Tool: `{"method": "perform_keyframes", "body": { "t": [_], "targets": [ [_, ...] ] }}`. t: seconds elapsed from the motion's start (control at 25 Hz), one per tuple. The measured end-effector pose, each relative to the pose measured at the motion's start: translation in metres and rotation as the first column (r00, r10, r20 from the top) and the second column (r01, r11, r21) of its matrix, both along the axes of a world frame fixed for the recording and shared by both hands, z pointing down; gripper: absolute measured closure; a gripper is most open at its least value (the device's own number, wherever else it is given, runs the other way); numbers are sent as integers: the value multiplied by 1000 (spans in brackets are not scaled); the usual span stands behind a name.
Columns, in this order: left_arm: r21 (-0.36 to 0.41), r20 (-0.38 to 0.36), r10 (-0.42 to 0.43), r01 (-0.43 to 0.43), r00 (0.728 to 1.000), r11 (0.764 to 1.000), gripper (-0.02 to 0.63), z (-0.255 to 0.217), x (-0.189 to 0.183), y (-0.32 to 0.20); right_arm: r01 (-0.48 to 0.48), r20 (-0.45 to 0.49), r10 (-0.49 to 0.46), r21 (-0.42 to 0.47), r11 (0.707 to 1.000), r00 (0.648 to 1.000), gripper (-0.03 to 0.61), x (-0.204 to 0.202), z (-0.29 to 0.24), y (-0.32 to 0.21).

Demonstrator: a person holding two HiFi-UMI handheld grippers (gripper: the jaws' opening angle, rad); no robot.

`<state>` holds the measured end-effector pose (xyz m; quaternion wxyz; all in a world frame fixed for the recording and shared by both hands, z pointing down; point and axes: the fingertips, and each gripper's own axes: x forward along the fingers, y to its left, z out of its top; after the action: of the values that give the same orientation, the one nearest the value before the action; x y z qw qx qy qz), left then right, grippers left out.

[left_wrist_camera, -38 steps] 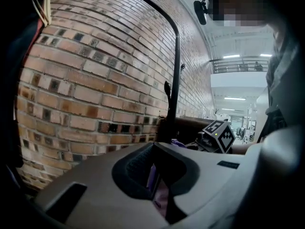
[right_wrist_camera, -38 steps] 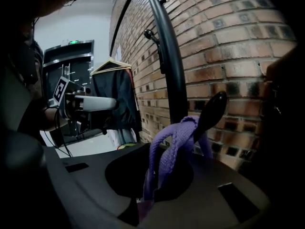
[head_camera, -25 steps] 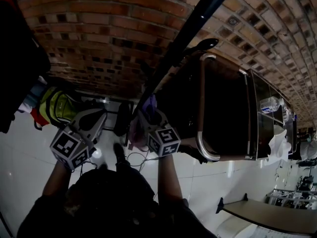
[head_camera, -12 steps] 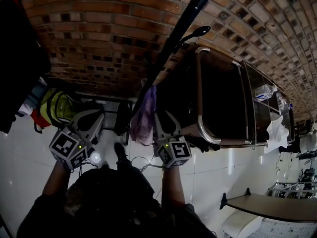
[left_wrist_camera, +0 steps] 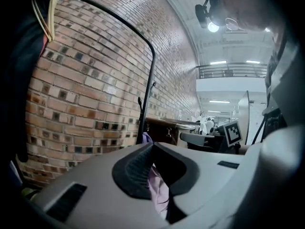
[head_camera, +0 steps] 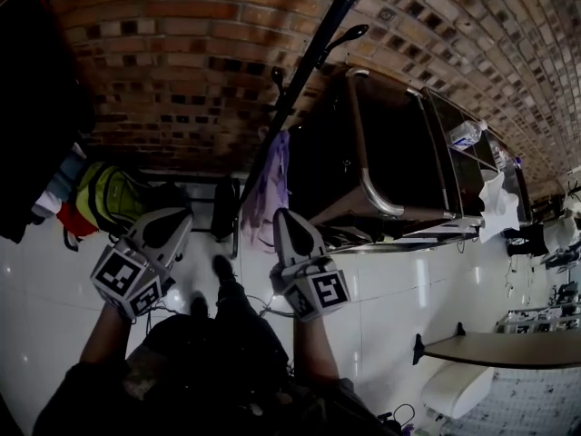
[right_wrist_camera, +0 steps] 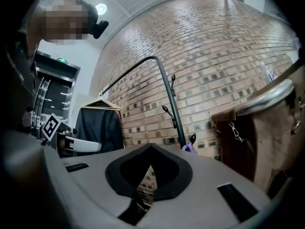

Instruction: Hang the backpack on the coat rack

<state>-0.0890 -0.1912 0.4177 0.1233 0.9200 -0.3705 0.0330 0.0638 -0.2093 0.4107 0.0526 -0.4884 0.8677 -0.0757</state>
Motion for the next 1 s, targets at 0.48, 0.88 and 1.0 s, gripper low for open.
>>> {"method": "perform_keyframes", "body": {
  "t": [0.48,0.88,1.0],
  "targets": [
    [66,-14,47,-45,999,997,574,-25,26,76,-75,-48,79,78,994,996,568,20,-31,86],
    [119,-14,4,-2,1000,993,574,-49,73,158,-5,-69,12,103,995,998,568,54,-49,168],
    [130,-11,-3,5,1000,991,574,-52,92,185,11,-83,-3,99,995,997,569,69,-50,198]
  ]
}}
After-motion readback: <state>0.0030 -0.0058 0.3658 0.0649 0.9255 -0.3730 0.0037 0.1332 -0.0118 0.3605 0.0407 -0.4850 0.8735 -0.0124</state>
